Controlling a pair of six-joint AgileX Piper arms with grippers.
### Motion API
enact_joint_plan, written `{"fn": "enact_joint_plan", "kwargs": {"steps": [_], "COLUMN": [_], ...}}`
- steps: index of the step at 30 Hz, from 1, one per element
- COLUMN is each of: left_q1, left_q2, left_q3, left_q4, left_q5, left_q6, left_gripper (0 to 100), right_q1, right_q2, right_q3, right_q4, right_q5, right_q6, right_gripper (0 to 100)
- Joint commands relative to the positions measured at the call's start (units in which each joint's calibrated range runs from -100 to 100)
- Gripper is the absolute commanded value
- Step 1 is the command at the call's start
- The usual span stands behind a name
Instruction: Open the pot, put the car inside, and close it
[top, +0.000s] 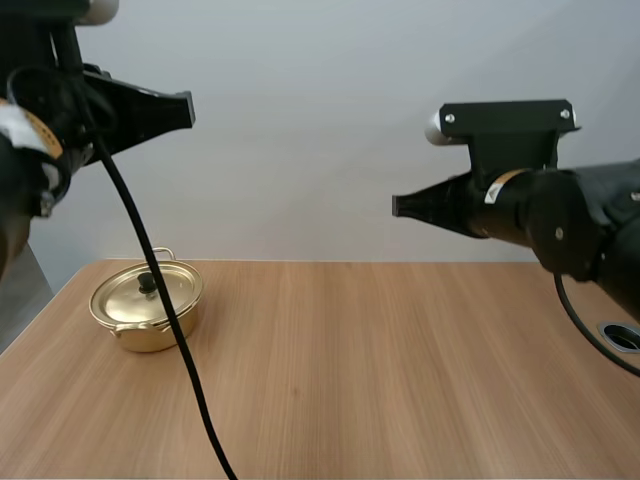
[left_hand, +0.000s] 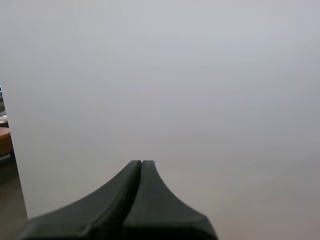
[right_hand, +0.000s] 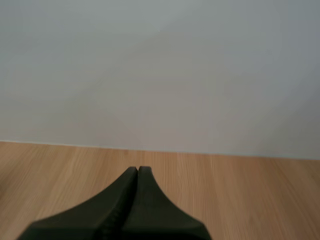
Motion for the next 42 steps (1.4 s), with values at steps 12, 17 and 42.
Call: {"fn": "enact_joint_plan", "kwargs": {"steps": [12,17,42], "left_q1": [2.35,2.51,2.77], "left_q2": [-27.81,-27.81,-26.39], "left_q3": [52.3,52.3,52.3], "left_q4": [-5.41,-5.86,-23.42], "left_q5": [-21.61,-21.16,-9.22], "left_q6": [-0.04,0.16,19.78], "left_gripper": [0,0,0], "right_q1": [-0.19,-1.79,-3.63], "right_q2": [-20.65,-22.22,-37.37], "right_q3": [30.72,36.45,42.58], "right_q4": [-5.18,-5.99,4.41], "right_q5": [-18.43,-25.28,-8.86], "right_q6": [-1.78,-1.33,-1.08], "right_gripper": [0,0,0]}}
